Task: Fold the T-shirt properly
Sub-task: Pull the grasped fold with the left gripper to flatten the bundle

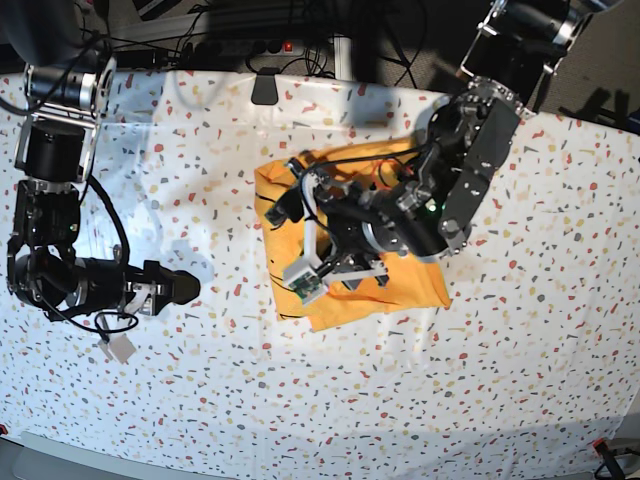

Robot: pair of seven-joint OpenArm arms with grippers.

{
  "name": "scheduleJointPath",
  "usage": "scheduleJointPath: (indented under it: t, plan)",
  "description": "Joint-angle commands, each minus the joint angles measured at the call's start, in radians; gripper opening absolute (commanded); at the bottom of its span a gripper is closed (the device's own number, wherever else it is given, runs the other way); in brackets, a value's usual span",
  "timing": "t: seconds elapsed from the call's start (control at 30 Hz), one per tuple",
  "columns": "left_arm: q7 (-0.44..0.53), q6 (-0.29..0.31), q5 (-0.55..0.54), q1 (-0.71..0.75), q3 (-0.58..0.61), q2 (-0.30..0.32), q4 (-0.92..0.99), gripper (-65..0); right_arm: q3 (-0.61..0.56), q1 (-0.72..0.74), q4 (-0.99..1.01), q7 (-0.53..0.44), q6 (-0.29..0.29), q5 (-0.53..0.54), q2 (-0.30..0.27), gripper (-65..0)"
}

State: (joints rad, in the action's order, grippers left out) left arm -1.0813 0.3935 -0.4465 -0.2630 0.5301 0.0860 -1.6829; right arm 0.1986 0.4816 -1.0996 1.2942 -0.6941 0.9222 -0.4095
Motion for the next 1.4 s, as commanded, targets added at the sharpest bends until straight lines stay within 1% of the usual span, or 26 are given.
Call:
scheduleJointPath:
  t: [0.0, 0.1, 0.17, 0.3, 0.37, 0.43, 0.5, 0.53, 0.57, 0.67, 0.77, 0.93, 1.0, 1.1, 1.13, 1.37]
  plan:
    - [0.015, 0.004, -0.023, -0.023, -0.005, -0.005, -0.019, -25.1, 0.006, 0.031, -0.017, -0.016, -0.004, 0.024, -0.014, -39.2]
    - [0.015, 0.004, 0.002, -0.036, -0.006, -0.005, -0.019, -25.1, 0.006, 0.031, -0.017, -0.016, -0.004, 0.024, -0.014, -39.2]
    - [-0.003, 0.003, 0.059, -0.064, -0.006, -0.005, -0.019, -25.1, 0.006, 0.031, -0.017, -0.016, -0.004, 0.024, -0.014, -39.2]
    - [-0.094, 0.003, 0.161, -0.148, -0.006, -0.004, -0.039, -25.1, 0.006, 0.031, -0.017, -0.016, -0.004, 0.023, -0.014, -39.2]
    - [-0.08, -0.002, 0.227, -0.186, -0.006, 0.005, -0.047, -25.1, 0.006, 0.031, -0.017, -0.016, -0.004, 0.023, -0.014, -39.2]
    - [-0.031, -0.04, 0.293, -0.206, -0.006, 0.028, -0.047, -25.1, 0.006, 0.031, -0.017, -0.015, -0.004, 0.022, -0.014, -39.2]
    - [0.019, -0.099, 0.348, -0.207, -0.005, 0.058, -0.047, -25.1, 0.006, 0.031, -0.017, -0.015, -0.004, 0.02, -0.014, -39.2]
    - [0.031, -0.127, 0.352, -0.201, -0.005, 0.071, -0.045, -25.1, 0.006, 0.031, -0.017, -0.015, -0.004, 0.021, -0.014, -39.2]
    - [0.035, -0.142, 0.348, -0.193, -0.005, 0.085, -0.045, -25.1, 0.006, 0.031, -0.017, -0.015, -0.004, 0.021, -0.014, -39.2]
    - [0.036, -0.167, 0.317, -0.155, -0.005, 0.106, -0.045, -25.5, 0.006, 0.031, -0.017, -0.015, -0.004, 0.021, -0.014, -39.2]
    - [0.041, -0.166, 0.313, -0.108, -0.005, 0.109, -0.045, -25.5, 0.006, 0.031, -0.017, -0.015, -0.004, 0.024, -0.014, -39.2]
    - [0.138, -0.167, 0.316, -0.02, -0.005, 0.109, -0.044, -25.5, 0.006, 0.031, -0.017, -0.011, -0.004, 0.023, -0.014, -39.2]
    - [0.156, -0.175, 0.347, -0.004, -0.005, 0.109, -0.043, -25.5, 0.006, 0.031, -0.017, -0.011, -0.004, 0.024, -0.014, -39.2]
    - [0.174, -0.246, 0.431, -0.009, -0.005, 0.109, -0.029, -25.5, 0.006, 0.031, -0.017, -0.011, -0.004, 0.024, -0.014, -39.2]
    - [0.174, -0.259, 0.44, -0.012, -0.005, 0.109, -0.02, -25.5, 0.006, 0.031, -0.017, -0.011, -0.004, 0.024, -0.014, -39.2]
    - [0.174, -0.264, 0.385, -0.02, -0.005, 0.108, 0.089, -25.5, 0.006, 0.031, -0.017, -0.011, -0.004, 0.024, -0.014, -39.2]
